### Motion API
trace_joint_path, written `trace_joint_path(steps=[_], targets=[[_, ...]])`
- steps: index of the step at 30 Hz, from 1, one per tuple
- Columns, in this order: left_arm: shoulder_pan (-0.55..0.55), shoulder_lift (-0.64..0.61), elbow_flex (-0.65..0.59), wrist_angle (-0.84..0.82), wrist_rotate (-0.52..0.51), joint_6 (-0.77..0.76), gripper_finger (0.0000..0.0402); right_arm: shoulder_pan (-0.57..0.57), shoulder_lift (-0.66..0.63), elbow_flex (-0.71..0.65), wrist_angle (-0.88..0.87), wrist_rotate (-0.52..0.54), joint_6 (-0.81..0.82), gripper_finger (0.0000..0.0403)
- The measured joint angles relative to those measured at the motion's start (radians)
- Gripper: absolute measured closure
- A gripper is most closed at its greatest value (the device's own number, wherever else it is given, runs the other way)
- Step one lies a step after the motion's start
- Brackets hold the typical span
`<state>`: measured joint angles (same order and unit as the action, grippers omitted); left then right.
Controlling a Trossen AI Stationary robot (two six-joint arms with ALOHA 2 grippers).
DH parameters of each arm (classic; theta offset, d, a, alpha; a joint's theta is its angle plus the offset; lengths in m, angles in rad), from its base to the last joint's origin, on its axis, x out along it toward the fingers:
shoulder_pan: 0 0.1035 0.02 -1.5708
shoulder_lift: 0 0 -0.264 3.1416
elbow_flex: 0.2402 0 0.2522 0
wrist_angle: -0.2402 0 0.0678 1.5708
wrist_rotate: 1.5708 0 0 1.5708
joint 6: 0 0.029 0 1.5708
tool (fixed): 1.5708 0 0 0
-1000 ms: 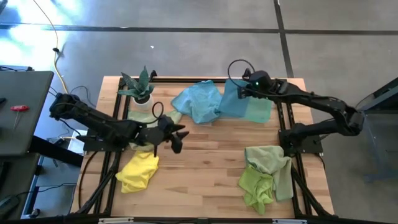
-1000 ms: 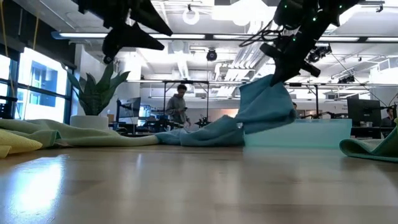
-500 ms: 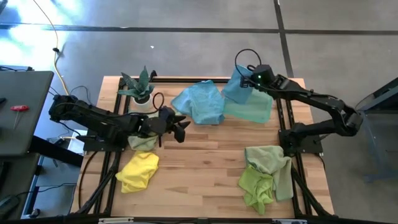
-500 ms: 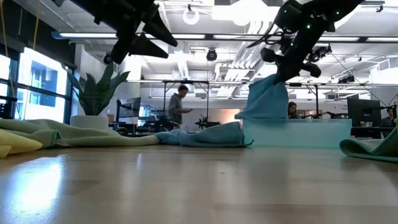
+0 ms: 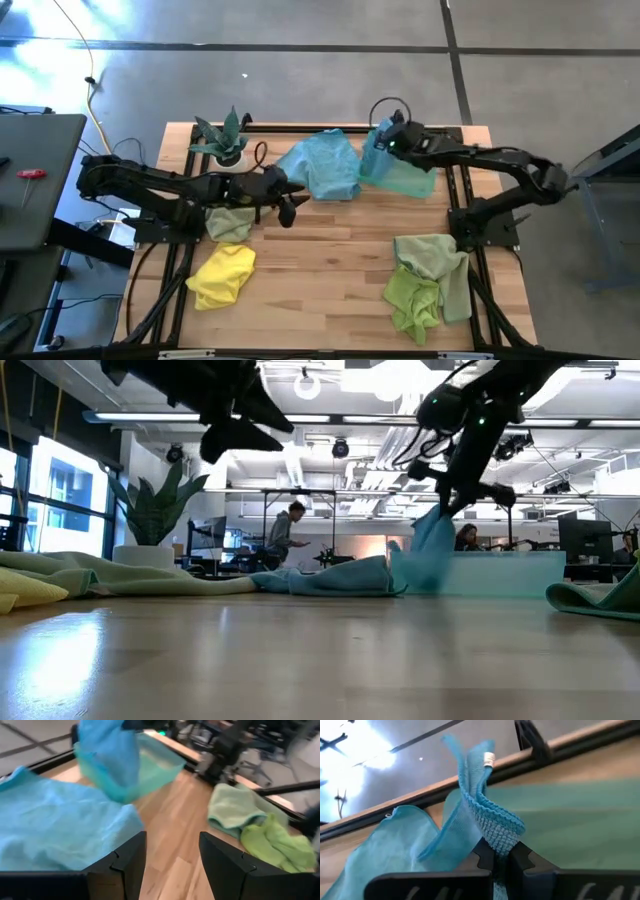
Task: Fold microfiber towels
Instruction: Put the bottom blue microfiber cloth into the green bin
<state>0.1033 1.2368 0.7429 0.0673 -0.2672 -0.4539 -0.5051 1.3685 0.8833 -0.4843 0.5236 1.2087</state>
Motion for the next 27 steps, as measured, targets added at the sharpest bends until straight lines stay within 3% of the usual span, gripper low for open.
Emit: trace_joint_path(steps=[6,14,27], targets=[[0.068,-0.062,0.000,-0.002,0.121,0.108,0.0229,0.080,0.027,0.000,-0.063,0.055,0.195,0.0403],[0.149,-0.142,0.000,-0.006,0.188,0.220,0.0229,0.179,0.027,0.000,-0.203,0.074,0.408,0.0403],[0.191,-0.184,0.000,-0.057,0.224,0.248,0.0229,0.232,0.026,0.000,-0.379,0.039,0.450,0.0391]])
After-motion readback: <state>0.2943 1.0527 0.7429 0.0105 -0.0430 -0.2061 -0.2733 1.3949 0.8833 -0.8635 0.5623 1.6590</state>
